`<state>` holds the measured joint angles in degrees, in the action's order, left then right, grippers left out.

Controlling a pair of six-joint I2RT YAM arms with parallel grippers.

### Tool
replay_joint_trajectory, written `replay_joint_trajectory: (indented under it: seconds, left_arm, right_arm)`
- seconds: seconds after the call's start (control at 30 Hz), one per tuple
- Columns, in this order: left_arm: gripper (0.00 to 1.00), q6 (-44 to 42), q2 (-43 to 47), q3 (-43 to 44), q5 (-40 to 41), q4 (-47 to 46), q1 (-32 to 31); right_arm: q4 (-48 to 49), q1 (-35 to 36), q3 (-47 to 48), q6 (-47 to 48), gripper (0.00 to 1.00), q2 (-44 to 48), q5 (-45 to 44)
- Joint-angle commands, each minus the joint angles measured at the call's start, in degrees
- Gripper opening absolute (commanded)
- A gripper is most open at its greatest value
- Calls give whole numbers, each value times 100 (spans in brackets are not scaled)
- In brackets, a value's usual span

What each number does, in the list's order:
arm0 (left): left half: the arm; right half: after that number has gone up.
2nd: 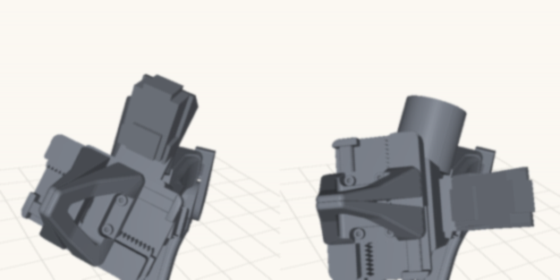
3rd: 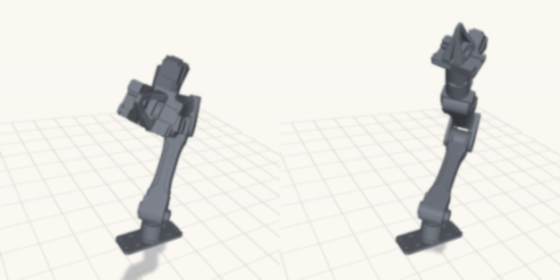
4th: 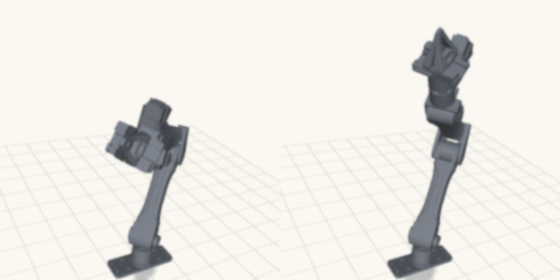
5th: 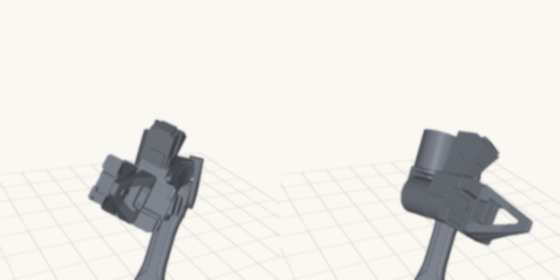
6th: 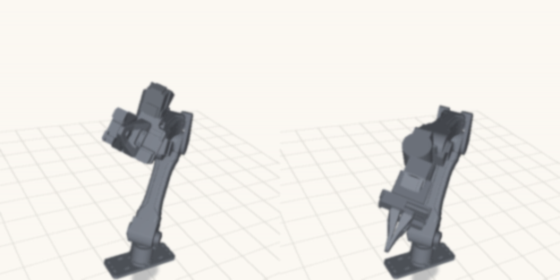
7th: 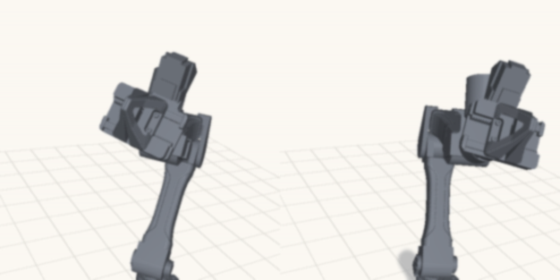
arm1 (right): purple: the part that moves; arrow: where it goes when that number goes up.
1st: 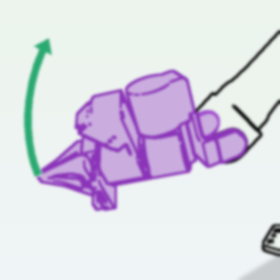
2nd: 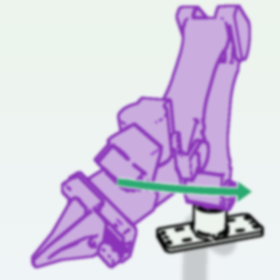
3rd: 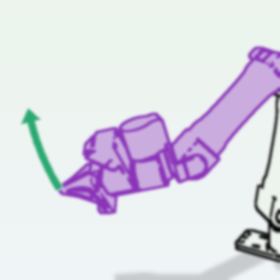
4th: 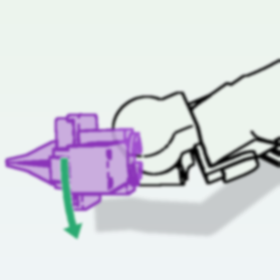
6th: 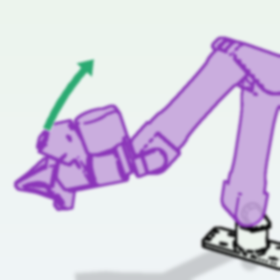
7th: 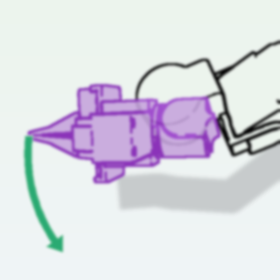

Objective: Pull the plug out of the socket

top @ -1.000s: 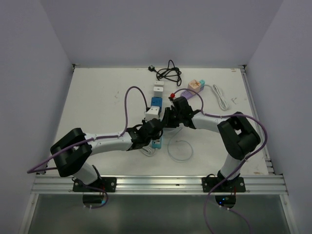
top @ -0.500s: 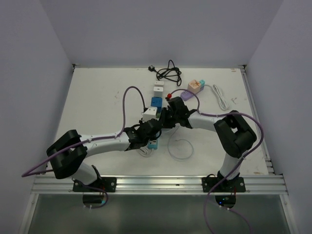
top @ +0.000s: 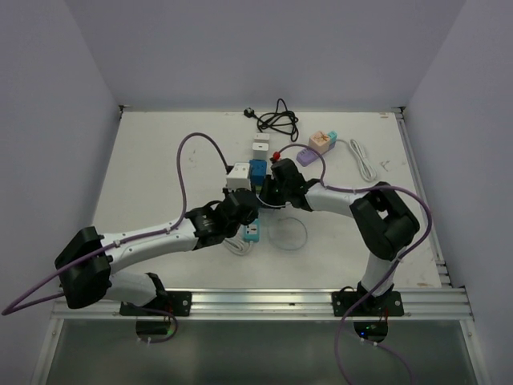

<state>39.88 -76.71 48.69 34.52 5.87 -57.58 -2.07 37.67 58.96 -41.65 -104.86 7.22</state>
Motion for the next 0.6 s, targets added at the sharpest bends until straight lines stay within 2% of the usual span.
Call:
replay_joint_trajectory:
  seconds: [0.0,0.2,0.33,0.47,0.57]
  left_arm:
    - [0,125,305,1,520,89,-25]
    - [0,231,692,-614,29,98,28]
    - [0,503,1025,-1001,19,344,80]
    - [0,477,1395,-1256,-358,433,719]
    - [0,302,1571,-1222,-482,424,1038]
  right_arm:
    - [-1113,-76,-604,324,17,-484,-1075]
    - [-866,-76,-667,385,30,79,-810]
    - [-945,-67,-552,464,38,544,-758]
    - [-1120,-76,-438,508,54,1045,-836]
    - [-1287,-76,-368,561,62,1476,-933]
